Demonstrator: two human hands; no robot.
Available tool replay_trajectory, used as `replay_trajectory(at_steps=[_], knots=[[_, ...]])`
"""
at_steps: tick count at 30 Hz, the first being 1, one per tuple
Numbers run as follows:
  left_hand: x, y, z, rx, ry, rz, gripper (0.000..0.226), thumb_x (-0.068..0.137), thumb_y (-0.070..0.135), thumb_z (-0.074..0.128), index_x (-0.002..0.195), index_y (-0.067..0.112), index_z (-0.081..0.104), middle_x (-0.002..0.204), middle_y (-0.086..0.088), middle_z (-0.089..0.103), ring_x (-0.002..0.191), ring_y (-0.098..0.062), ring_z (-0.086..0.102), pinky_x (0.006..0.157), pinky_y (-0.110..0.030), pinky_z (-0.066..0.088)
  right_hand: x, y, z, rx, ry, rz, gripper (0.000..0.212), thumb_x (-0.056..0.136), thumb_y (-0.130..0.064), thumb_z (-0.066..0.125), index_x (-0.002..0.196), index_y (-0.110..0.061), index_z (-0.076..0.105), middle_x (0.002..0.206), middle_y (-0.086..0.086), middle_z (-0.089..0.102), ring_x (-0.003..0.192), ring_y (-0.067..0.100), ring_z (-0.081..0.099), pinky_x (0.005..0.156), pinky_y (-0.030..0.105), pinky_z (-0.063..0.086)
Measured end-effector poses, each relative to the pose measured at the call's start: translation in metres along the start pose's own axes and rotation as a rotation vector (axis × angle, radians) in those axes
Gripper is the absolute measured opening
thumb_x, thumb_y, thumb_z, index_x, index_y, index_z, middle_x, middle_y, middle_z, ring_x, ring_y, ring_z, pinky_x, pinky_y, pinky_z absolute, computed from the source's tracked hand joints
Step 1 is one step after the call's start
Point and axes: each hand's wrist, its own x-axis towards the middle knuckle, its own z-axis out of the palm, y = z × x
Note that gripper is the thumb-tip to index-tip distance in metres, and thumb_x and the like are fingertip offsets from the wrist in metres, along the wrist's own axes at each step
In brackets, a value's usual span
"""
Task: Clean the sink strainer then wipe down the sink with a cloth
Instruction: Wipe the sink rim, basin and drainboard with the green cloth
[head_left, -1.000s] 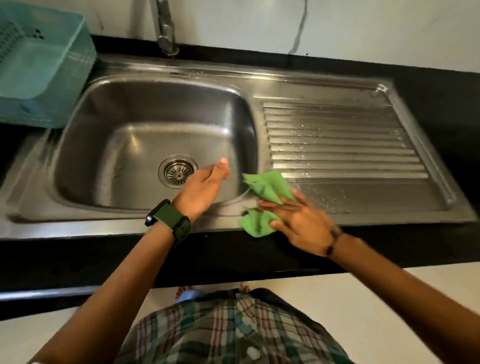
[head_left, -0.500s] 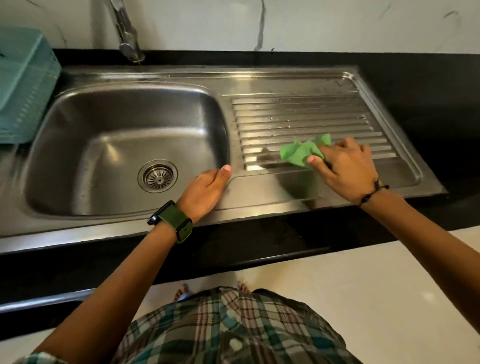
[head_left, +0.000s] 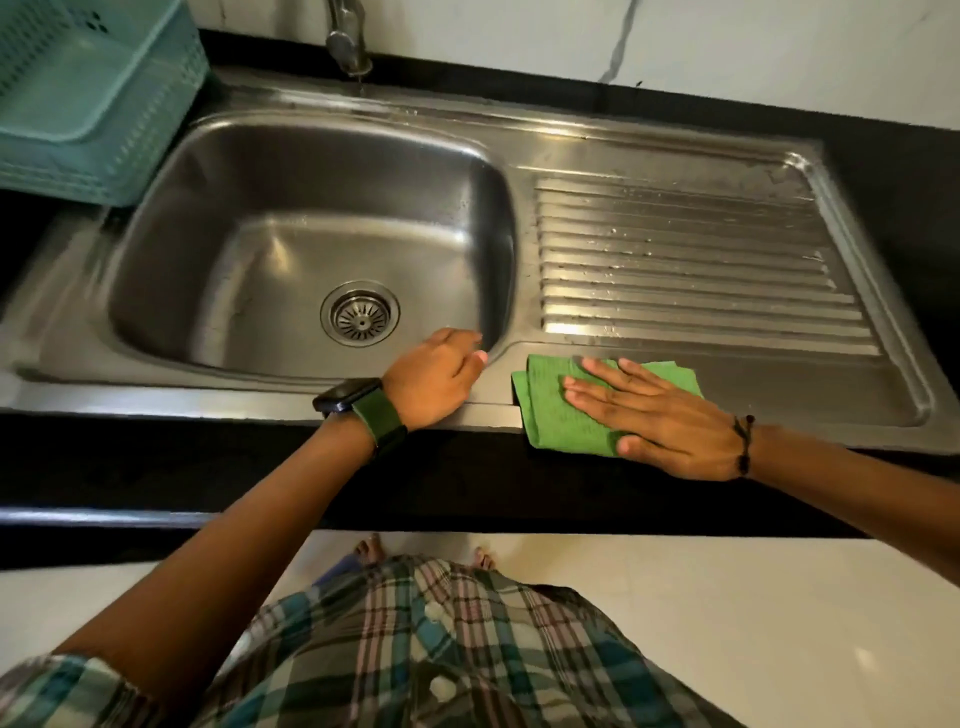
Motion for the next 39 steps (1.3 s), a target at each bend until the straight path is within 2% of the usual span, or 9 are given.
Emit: replay_trajectory(at_steps=[6, 11, 16, 21, 27, 30, 34, 37, 39], knots=[[-0.012, -0.032, -0.024, 0.338, 0.033, -0.129, 0.043, 0.091, 0.02, 0.038, 0.132, 0.006, 0.039, 0.138, -0.018, 0.039, 0.128, -0.031, 0.035, 0.107, -0.044, 0.026, 0.017, 0.0, 0.001, 0.037, -0.023, -0.062, 0.068, 0.086, -0.063, -0.005, 0.144, -0.027, 0.001, 0.154, -0.012, 0.001, 0.145, 0.013, -0.01, 0.116, 0.032, -0.016], [-0.041, -0.084, -0.049, 0.217, 0.049, -0.354, 0.05, 0.095, 0.024, 0.036, 0.141, 0.006, 0.024, 0.145, -0.022, 0.032, 0.136, -0.033, 0.026, 0.112, -0.042, 0.018, 0.037, -0.008, -0.01, 0.068, -0.008, -0.142, 0.069, 0.091, -0.059, 0.001, 0.144, -0.017, 0.013, 0.153, -0.003, 0.016, 0.143, 0.011, -0.005, 0.114, 0.034, -0.01], [-0.053, -0.101, -0.056, -0.045, 0.253, -0.45, 0.056, 0.097, 0.025, 0.036, 0.145, 0.008, 0.013, 0.146, -0.022, 0.032, 0.136, -0.034, 0.03, 0.112, -0.038, 0.021, 0.065, -0.001, -0.033, -0.11, -0.135, -0.306, 0.069, 0.092, -0.058, 0.005, 0.144, -0.015, 0.016, 0.152, -0.004, 0.019, 0.142, 0.017, -0.005, 0.111, 0.051, -0.007], [-0.052, -0.111, -0.063, -0.077, 0.301, -0.502, 0.055, 0.092, 0.009, 0.038, 0.144, 0.009, 0.018, 0.15, -0.021, 0.023, 0.141, -0.032, 0.017, 0.115, -0.036, 0.013, 0.129, -0.036, -0.043, -0.272, -0.105, -0.492, 0.07, 0.094, -0.05, 0.002, 0.142, -0.003, 0.022, 0.149, 0.01, 0.028, 0.138, 0.036, 0.022, 0.109, 0.044, 0.014], [-0.077, -0.153, -0.103, -0.172, 0.452, -0.739, 0.047, 0.096, 0.016, 0.035, 0.141, 0.005, 0.026, 0.147, -0.021, 0.029, 0.139, -0.033, 0.022, 0.114, -0.039, 0.017, 0.175, -0.073, -0.04, -0.215, -0.073, -0.553, 0.063, 0.094, -0.05, 0.004, 0.145, -0.013, 0.012, 0.15, 0.016, 0.025, 0.141, 0.033, 0.018, 0.106, 0.043, 0.019], [-0.091, -0.176, -0.13, -0.163, 0.373, -0.807, 0.044, 0.096, 0.018, 0.035, 0.137, 0.003, 0.033, 0.141, -0.022, 0.037, 0.131, -0.036, 0.033, 0.11, -0.04, 0.026, 0.196, -0.09, -0.04, -0.141, -0.085, -0.553, 0.062, 0.093, -0.05, 0.01, 0.147, -0.019, 0.012, 0.151, 0.014, 0.025, 0.141, 0.026, 0.012, 0.104, 0.045, 0.018], [-0.105, -0.205, -0.157, -0.063, 0.242, -0.746, 0.038, 0.095, 0.016, 0.037, 0.131, 0.007, 0.045, 0.134, -0.016, 0.05, 0.122, -0.033, 0.047, 0.102, -0.035, 0.037, 0.225, -0.12, -0.041, -0.023, -0.108, -0.511, 0.069, 0.085, -0.044, 0.028, 0.147, -0.024, 0.007, 0.155, 0.008, 0.015, 0.144, 0.029, 0.011, 0.108, 0.043, 0.013], [-0.124, -0.215, -0.156, 0.061, 0.36, -0.558, 0.038, 0.089, 0.005, 0.039, 0.125, 0.009, 0.053, 0.127, -0.013, 0.058, 0.118, -0.031, 0.053, 0.104, -0.035, 0.037, 0.247, -0.143, -0.044, 0.057, -0.153, -0.469, 0.066, 0.082, -0.048, 0.013, 0.139, -0.041, -0.019, 0.153, -0.005, -0.02, 0.142, 0.014, -0.021, 0.115, 0.038, -0.011], [-0.138, -0.228, -0.148, 0.166, 0.348, -0.382, 0.046, 0.08, -0.005, 0.038, 0.123, 0.0, 0.053, 0.13, -0.02, 0.054, 0.122, -0.037, 0.05, 0.111, -0.039, 0.026, 0.267, -0.164, -0.045, 0.062, -0.122, -0.43, 0.063, 0.081, -0.05, 0.007, 0.134, -0.044, -0.027, 0.152, -0.007, -0.025, 0.141, 0.013, -0.025, 0.116, 0.037, -0.016]])
